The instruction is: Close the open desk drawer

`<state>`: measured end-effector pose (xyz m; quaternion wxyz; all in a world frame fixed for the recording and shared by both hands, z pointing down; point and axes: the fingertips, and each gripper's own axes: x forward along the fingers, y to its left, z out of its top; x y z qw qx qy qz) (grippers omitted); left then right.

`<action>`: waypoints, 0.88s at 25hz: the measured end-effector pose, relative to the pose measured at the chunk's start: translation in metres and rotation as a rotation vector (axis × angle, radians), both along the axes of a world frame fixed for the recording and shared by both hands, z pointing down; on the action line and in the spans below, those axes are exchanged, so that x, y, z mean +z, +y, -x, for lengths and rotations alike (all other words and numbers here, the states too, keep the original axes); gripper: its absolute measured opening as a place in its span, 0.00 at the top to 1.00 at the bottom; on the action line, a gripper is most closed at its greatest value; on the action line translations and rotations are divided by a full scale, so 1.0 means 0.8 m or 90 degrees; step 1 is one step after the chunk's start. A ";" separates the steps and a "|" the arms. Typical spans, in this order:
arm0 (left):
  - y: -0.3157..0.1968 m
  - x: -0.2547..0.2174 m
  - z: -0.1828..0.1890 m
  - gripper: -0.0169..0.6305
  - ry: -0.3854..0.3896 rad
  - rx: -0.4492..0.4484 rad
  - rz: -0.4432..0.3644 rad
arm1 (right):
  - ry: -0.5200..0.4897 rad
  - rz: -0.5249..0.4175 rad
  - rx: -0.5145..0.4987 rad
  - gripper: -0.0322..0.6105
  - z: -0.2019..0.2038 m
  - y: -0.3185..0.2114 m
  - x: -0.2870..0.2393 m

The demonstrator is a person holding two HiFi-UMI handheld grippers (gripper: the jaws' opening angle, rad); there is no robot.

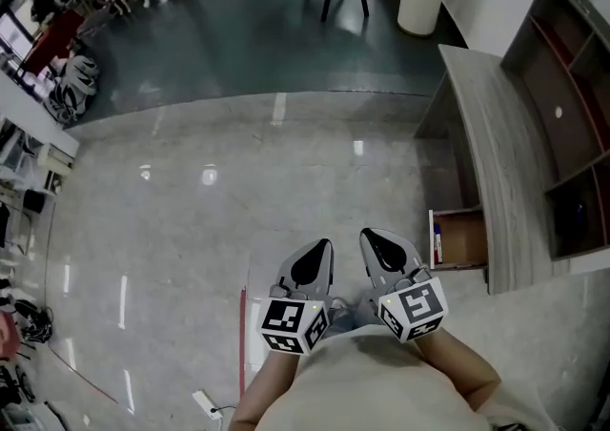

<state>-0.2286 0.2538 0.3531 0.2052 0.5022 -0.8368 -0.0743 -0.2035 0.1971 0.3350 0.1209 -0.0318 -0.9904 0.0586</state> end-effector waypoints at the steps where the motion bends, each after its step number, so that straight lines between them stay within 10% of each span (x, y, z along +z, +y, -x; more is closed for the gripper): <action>1: -0.004 0.002 0.002 0.96 0.003 0.007 0.000 | 0.003 0.000 0.007 0.95 0.000 -0.004 0.002; 22: -0.170 0.012 0.108 0.96 0.011 0.115 0.005 | 0.010 -0.028 0.109 0.95 0.092 -0.163 0.009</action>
